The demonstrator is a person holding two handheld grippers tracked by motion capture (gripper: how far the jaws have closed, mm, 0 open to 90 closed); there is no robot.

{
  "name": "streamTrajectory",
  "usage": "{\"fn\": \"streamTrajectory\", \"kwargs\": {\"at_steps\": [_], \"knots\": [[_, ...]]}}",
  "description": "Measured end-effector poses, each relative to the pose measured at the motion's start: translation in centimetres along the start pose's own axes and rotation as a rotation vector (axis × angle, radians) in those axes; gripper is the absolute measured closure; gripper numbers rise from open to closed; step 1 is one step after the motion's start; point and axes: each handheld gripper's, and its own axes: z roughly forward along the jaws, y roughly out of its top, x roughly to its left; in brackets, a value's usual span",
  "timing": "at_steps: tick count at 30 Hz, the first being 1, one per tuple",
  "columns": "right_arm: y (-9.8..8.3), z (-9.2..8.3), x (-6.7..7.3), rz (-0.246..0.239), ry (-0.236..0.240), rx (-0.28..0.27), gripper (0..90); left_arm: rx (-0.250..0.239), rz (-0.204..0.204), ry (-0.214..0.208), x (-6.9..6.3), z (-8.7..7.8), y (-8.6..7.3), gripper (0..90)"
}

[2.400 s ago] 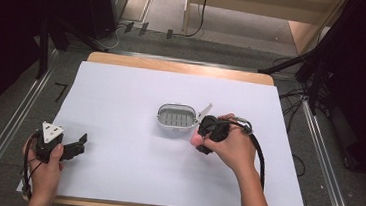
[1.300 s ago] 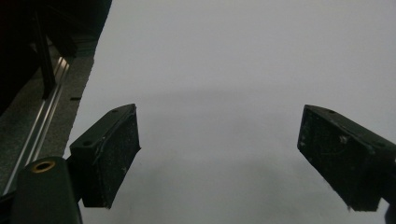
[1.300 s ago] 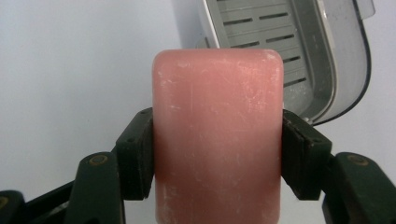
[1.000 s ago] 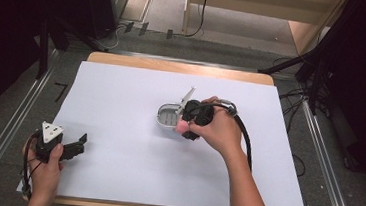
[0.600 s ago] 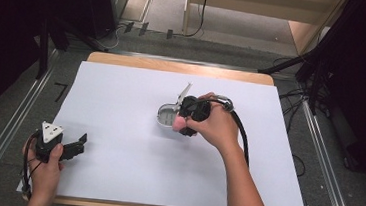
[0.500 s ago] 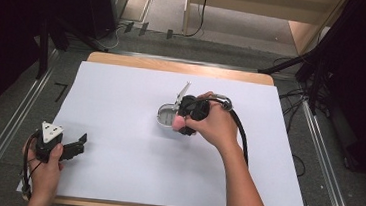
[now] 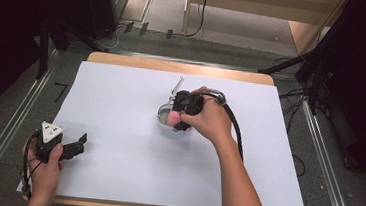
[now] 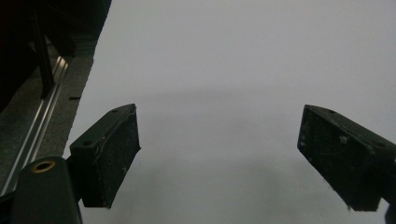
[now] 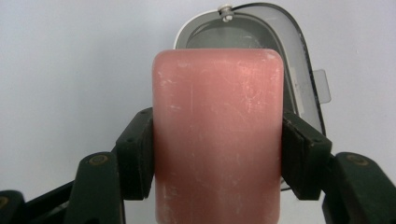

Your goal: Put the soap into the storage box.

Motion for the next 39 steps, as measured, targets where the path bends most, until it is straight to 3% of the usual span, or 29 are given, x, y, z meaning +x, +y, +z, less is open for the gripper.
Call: {"fn": "streamTrajectory", "kwargs": {"at_steps": [25, 39], "knots": [[0.7, 1.5, -2.2, -0.025, -0.001, -0.014, 38.8, 0.000, -0.001, 0.000, 0.0, 0.0, 0.0, 13.7], [0.8, 2.1, -2.6, -0.018, 0.002, -0.012, 38.8, 0.000, -0.001, -0.001, 0.0, 0.0, 0.0, 13.7]]}}
